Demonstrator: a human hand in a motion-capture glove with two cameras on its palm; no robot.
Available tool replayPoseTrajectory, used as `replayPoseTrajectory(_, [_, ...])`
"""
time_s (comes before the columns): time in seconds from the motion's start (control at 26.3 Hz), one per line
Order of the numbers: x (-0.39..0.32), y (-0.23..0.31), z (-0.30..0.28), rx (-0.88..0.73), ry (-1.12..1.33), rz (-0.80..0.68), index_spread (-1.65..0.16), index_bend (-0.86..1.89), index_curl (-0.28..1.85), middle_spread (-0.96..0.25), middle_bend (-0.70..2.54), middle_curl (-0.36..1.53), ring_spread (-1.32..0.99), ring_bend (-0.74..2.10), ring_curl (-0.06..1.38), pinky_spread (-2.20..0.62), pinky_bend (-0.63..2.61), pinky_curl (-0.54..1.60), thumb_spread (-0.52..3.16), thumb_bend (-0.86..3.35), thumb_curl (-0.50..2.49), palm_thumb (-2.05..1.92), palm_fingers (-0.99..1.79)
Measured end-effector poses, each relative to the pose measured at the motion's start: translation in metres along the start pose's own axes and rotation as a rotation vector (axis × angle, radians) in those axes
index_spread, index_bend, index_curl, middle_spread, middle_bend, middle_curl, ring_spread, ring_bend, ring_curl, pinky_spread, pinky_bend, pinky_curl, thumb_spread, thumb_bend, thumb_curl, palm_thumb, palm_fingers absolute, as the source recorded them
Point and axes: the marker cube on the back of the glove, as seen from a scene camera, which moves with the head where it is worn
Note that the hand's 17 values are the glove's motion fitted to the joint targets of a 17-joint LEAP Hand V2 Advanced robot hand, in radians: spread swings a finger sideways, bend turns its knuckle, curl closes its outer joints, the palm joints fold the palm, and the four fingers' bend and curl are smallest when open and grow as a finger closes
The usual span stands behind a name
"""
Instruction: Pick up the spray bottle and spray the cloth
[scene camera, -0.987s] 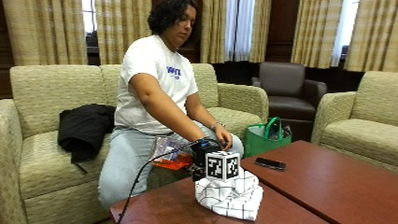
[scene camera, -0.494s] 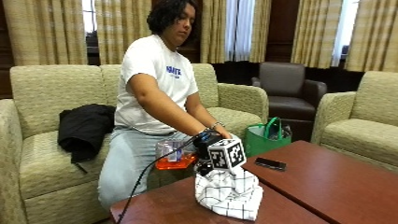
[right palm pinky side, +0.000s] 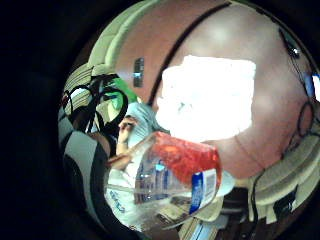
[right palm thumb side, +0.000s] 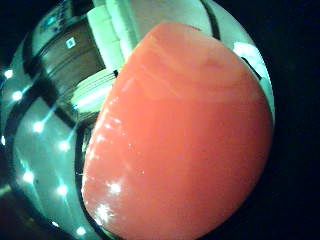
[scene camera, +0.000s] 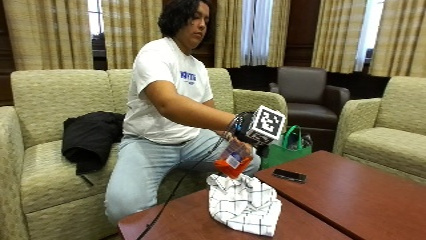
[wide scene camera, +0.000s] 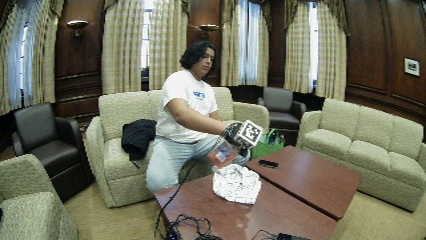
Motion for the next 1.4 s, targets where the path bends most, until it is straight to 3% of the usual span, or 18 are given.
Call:
replayPoseTrajectory(0.3, [-0.059, -0.081, 0.044, 0.374, -0.181, -0.337, -0.23, 0.26, 0.6, -0.15, 0.65, 0.54, -0.15, 0.72, 0.45, -0.24, 0.48, 0.4, 0.67, -0.03, 0.77, 0.86, 1.38])
replayPoseTrajectory(0.53, [-0.067, -0.129, 0.081, 0.552, -0.295, -0.413, -0.23, 0.26, 0.6, -0.14, 0.65, 0.55, -0.14, 0.71, 0.45, -0.24, 0.48, 0.4, 0.66, -0.03, 0.78, 0.86, 1.37])
replayPoseTrajectory(0.76, [-0.051, -0.167, 0.121, 0.657, -0.321, -0.372, -0.23, 0.26, 0.61, -0.14, 0.65, 0.55, -0.14, 0.71, 0.45, -0.23, 0.48, 0.4, 0.67, -0.03, 0.78, 0.87, 1.37])
replayPoseTrajectory(1.25, [-0.043, -0.184, 0.132, 0.702, -0.336, -0.33, -0.23, 0.26, 0.62, -0.14, 0.65, 0.55, -0.15, 0.7, 0.46, -0.25, 0.48, 0.4, 0.68, -0.03, 0.78, 0.86, 1.38])
replayPoseTrajectory(1.4, [-0.038, -0.167, 0.14, 0.598, -0.306, -0.362, -0.24, 0.27, 0.62, -0.14, 0.65, 0.54, -0.16, 0.72, 0.46, -0.26, 0.47, 0.4, 0.68, -0.03, 0.78, 0.86, 1.39])
